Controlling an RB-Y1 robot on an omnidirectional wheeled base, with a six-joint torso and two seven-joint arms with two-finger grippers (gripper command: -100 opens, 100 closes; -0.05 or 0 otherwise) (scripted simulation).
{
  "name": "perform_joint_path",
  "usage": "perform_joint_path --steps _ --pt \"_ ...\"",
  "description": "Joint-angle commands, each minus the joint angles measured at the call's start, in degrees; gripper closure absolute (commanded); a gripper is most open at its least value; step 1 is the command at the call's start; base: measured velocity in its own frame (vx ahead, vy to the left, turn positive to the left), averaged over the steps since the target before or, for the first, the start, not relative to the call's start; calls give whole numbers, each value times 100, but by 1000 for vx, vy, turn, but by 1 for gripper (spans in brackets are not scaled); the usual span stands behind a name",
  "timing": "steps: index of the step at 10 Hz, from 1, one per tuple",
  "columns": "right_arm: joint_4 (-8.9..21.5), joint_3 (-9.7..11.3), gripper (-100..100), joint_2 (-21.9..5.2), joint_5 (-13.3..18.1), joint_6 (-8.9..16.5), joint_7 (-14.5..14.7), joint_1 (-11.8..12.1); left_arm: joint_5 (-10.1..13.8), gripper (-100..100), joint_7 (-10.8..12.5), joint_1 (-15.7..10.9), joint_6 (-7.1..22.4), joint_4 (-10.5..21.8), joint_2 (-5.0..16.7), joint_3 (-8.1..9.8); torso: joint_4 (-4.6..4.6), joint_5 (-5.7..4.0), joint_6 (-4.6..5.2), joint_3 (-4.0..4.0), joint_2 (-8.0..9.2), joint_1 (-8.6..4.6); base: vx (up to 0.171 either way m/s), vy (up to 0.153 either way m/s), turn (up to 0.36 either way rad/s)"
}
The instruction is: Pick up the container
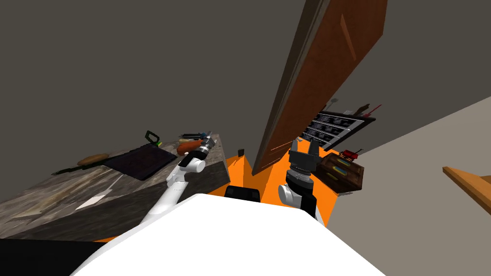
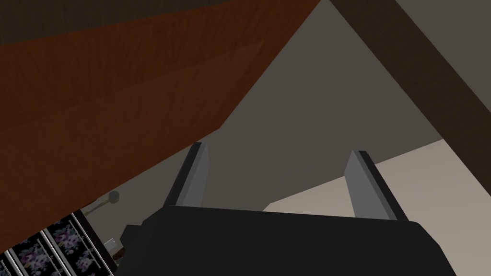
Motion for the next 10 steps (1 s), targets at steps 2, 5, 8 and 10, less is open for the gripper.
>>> perform_joint_path --steps 2,5,8,10 --pt "0 0 0 0 0 0 0 0 184 -100 144 -125 404 164 180 106 0 0 -1 0 0 -1 -5 -1 -40" --pt "0 0 0 0 0 0 0 0 349 -100 273 -250 862 372 349 182 0 0 1 0 0 1 -6 1 -67" --pt "0 0 0 0 0 0 0 0 515 -100 401 -369 1215 583 518 252 0 0 -1 -1 -1 1 -3 1 -51" --pt "0 0 0 0 0 0 0 0 682 -100 529 -482 1568 799 684 317 0 0 2 -1 -3 1 -1 2 -84"
